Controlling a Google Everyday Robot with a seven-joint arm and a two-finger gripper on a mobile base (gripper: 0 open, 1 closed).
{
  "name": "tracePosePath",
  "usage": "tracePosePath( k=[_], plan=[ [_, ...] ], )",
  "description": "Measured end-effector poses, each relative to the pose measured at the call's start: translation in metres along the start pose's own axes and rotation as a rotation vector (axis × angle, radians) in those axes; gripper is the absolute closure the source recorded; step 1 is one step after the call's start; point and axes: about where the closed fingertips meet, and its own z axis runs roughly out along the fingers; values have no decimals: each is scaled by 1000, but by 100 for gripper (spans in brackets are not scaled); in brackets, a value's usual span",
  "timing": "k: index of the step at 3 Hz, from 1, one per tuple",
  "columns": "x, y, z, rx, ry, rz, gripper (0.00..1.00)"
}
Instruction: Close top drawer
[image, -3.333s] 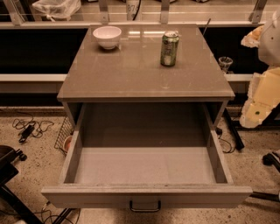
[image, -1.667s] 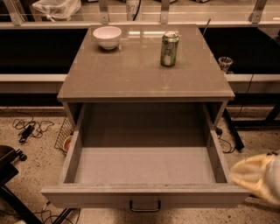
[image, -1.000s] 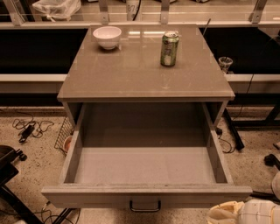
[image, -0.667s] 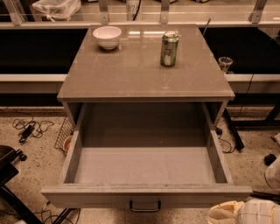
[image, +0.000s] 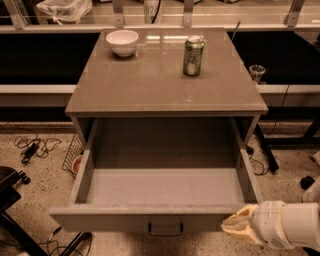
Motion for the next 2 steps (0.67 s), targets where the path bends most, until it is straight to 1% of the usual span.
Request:
tracePosePath(
  k=[1, 2],
  plan=[
    [0, -1, 1, 0, -2, -1, 100],
    [-8, -36, 10, 5, -16, -25, 100]
  ],
)
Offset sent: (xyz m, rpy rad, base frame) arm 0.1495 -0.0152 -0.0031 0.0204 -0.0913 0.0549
